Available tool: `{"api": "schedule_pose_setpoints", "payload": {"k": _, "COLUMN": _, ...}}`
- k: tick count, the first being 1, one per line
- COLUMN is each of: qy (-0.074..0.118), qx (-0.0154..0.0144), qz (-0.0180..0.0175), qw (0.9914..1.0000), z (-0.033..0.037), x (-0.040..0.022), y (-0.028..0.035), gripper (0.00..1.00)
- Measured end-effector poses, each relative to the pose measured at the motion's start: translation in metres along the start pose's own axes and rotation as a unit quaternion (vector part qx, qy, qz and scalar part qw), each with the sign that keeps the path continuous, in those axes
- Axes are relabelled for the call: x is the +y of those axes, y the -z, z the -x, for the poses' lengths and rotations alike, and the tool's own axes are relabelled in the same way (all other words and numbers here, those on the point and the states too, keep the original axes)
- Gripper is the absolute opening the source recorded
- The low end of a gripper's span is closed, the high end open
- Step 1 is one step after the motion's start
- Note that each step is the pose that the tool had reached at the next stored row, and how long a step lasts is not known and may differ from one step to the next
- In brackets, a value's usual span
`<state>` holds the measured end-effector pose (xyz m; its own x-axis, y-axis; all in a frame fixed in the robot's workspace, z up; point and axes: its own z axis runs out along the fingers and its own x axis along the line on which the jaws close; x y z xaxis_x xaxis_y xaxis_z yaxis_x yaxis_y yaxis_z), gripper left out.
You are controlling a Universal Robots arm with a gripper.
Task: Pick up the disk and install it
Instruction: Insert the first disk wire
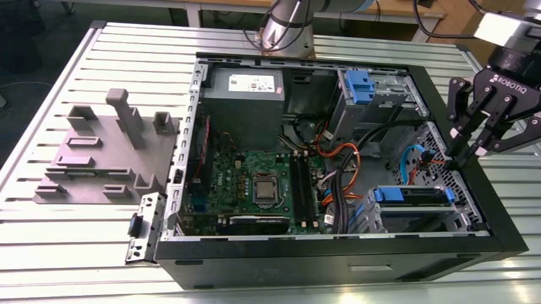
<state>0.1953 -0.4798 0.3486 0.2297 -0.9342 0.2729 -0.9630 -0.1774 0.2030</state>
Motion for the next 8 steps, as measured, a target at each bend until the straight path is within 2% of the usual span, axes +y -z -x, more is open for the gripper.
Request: {"api": "schedule_pose_setpoints", "payload": {"k": 8, "qy": 0.0, "qx": 0.0003, "qz": 0.0, "qw": 1.0, "z": 0.0011, "x": 0.0001, "y": -0.0033, "gripper": 0.31}}
